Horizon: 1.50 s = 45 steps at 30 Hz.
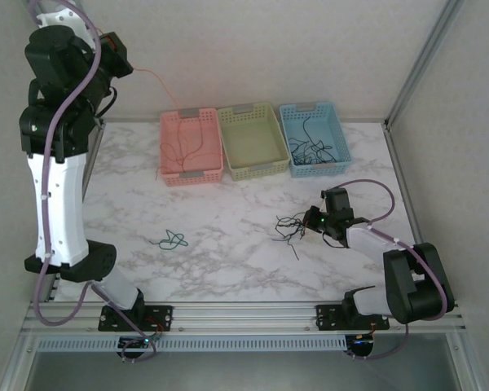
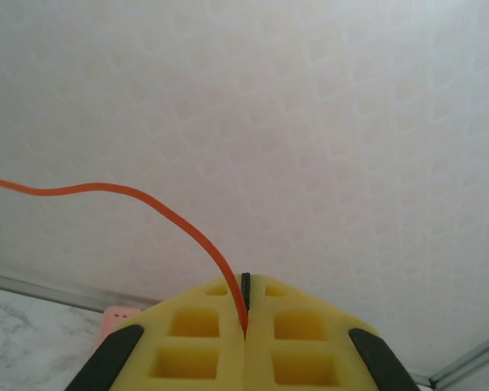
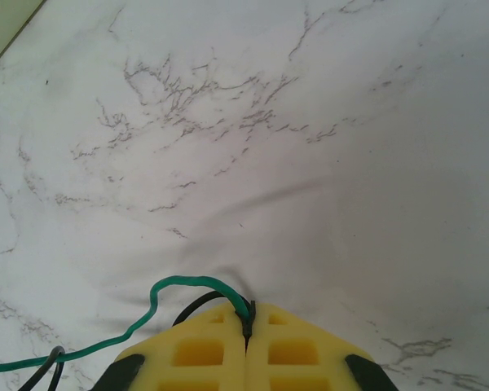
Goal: Untangle the cables
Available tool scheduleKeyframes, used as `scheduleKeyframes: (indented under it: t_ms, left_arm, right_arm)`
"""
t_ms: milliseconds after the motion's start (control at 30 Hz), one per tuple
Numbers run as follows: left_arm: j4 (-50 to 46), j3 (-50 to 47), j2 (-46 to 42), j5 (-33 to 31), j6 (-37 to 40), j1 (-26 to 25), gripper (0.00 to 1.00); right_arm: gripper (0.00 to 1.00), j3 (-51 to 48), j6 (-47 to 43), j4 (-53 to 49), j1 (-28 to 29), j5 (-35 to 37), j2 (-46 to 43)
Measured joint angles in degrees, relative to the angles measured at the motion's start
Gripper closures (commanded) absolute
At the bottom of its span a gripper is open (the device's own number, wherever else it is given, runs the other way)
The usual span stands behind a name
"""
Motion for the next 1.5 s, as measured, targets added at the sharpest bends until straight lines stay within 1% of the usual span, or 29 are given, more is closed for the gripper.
scheduleKeyframes:
  t_ms: [267,567,833,933,1133,1200,1367,1500]
  left_arm:
    - [1.5,0.4,6.8,0.5,-0.4,2.1,1.0]
    - [0.9,0.5,17.7,6.7,-0.3,2.6,1.0]
    - [-0.1,-0.3,20.3,10.4,-0.2,3.1,1.0]
    - [1.1,-5.6,19.8,11.3,-0.4,3.5,1.0]
    - [6.3,-25.8,18.7,14.4,-2.2,3.6,1.0]
    - [6.7,-30.5,18.7,15.3,-2.6,3.6,1.0]
    - [8.4,-34.8,19.5,17.3,-3.7,3.3,1.0]
    - [9.8,-35.1,20.8,18.4,-3.9,2.7,0.95]
  right_arm:
    - [1.0,0.0,0.0,0.0,0.0,0.0,0.0]
    - [1.0,0.0,0.0,0.0,0.0,0.0,0.0]
    - [1.0,0.0,0.0,0.0,0.0,0.0,0.0]
    - [1.0,0.0,0.0,0.0,0.0,0.0,0.0]
    - [1.0,0.0,0.0,0.0,0.0,0.0,0.0]
    - [1.0,0.0,0.0,0.0,0.0,0.0,0.0]
    - [1.0,0.0,0.0,0.0,0.0,0.0,0.0]
    - [1.0,0.0,0.0,0.0,0.0,0.0,0.0]
